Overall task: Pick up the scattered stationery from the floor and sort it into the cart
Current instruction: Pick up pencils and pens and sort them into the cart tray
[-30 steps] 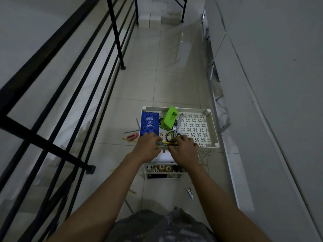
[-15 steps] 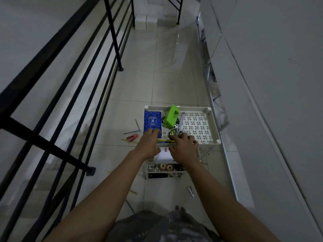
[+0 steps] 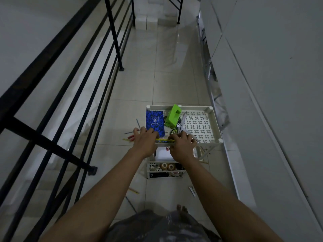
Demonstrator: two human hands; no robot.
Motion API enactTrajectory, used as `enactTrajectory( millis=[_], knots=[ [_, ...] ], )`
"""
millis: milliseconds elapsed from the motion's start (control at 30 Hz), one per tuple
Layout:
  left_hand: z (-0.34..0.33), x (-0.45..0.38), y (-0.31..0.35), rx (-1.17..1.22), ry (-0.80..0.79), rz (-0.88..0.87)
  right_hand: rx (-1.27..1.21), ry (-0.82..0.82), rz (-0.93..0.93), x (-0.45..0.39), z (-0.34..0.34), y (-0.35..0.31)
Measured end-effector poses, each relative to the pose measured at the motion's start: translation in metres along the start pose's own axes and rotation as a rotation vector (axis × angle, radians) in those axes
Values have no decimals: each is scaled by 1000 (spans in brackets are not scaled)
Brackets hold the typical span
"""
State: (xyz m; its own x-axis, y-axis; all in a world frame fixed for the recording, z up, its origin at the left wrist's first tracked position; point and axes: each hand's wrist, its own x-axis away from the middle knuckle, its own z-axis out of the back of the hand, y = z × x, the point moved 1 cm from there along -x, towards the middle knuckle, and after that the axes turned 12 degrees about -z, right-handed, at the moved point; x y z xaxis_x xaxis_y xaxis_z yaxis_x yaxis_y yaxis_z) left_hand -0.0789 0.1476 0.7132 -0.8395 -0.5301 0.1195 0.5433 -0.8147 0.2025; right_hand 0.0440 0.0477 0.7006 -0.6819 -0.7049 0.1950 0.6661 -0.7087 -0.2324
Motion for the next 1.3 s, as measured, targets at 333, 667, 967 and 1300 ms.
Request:
enactTrajectory(
  millis=[333, 667, 967, 1300],
  knots=[
    [-5, 4, -5, 131, 13, -3, 31, 9, 23, 2, -5, -6],
    [-3, 14, -9, 372, 142, -50, 89, -15, 36, 8, -3, -14],
    [-3, 39, -21, 386, 418, -12, 87, 10, 16, 15, -4, -21],
    [-46, 99, -33, 609, 446, 62, -201, 238, 53, 75, -39, -26]
  ],
)
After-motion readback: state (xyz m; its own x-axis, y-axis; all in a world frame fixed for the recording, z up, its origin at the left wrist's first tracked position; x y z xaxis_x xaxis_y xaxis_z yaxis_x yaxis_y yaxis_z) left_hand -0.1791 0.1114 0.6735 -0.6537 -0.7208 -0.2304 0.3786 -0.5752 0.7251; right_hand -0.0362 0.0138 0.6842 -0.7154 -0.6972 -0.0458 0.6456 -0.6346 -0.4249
